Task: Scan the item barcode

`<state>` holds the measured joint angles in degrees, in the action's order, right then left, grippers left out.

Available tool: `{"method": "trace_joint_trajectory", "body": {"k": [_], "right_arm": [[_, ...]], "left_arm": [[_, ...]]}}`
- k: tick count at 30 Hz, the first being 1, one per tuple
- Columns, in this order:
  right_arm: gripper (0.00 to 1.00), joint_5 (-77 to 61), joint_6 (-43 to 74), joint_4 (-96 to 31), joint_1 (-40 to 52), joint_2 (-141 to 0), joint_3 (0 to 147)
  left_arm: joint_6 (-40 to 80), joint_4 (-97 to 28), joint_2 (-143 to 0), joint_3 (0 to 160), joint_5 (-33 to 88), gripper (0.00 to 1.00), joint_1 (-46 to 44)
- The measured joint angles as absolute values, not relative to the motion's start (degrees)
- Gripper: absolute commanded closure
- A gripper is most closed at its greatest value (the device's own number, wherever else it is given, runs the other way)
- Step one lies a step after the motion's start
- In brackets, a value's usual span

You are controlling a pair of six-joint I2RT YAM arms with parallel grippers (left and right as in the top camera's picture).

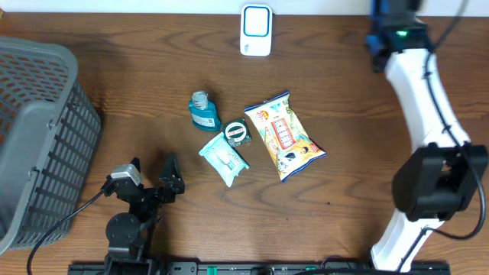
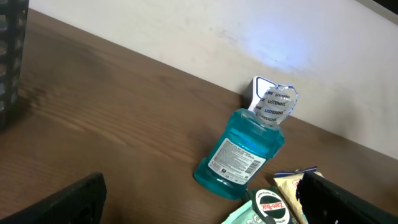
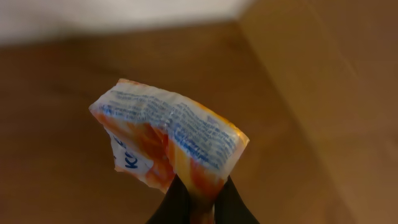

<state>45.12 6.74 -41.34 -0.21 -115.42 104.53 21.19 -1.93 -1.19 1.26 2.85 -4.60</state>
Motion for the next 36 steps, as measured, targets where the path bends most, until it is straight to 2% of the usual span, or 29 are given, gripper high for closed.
{"method": "trace_joint_trajectory", "body": {"k": [5,11,14,19,20,23,24,25,27,36], "right_arm": [[0.99,46.48,9.91,-38.26,-12.64,-119.39,98.74],[0.99,40.05,14.17,-34.17,-28.25,-121.08,93.69],[0.95,34.09,15.07,-31.88,-34.81,-121.40,92.90],[0.83,25.45,16.05,-29.28,-42.65,-121.51,92.47],[0.78,24.60,16.08,-29.02,-43.42,-121.51,92.47],[0.42,21.02,16.53,-28.88,-45.89,-121.51,92.47],[0.31,19.66,16.53,-28.88,-46.46,-121.51,92.47],[0.25,18.55,16.53,-28.86,-46.81,-121.49,92.47],[0.01,15.79,16.86,-28.86,-47.18,-121.47,92.47],[0.01,-4.01,18.46,-33.78,-44.18,-115.68,92.51]], "left_arm": [[21.19,-1.91,-1.19,1.26,2.85,0.02,-4.60],[21.19,-1.93,-1.19,1.26,2.85,0.02,-4.60],[21.19,-1.91,-1.19,1.26,2.85,0.02,-4.60],[21.19,-1.93,-1.19,1.26,2.85,0.02,-4.60],[21.19,-1.93,-1.19,1.26,2.85,0.02,-4.60],[21.19,-1.93,-1.19,1.26,2.85,0.02,-4.60],[21.19,-1.93,-1.19,1.26,2.85,0.02,-4.60],[21.19,-1.93,-1.19,1.26,2.85,0.02,-4.60],[21.19,-1.93,-1.19,1.26,2.87,0.02,-4.60],[21.19,-1.93,-1.19,1.26,2.85,0.02,-4.60]]}}
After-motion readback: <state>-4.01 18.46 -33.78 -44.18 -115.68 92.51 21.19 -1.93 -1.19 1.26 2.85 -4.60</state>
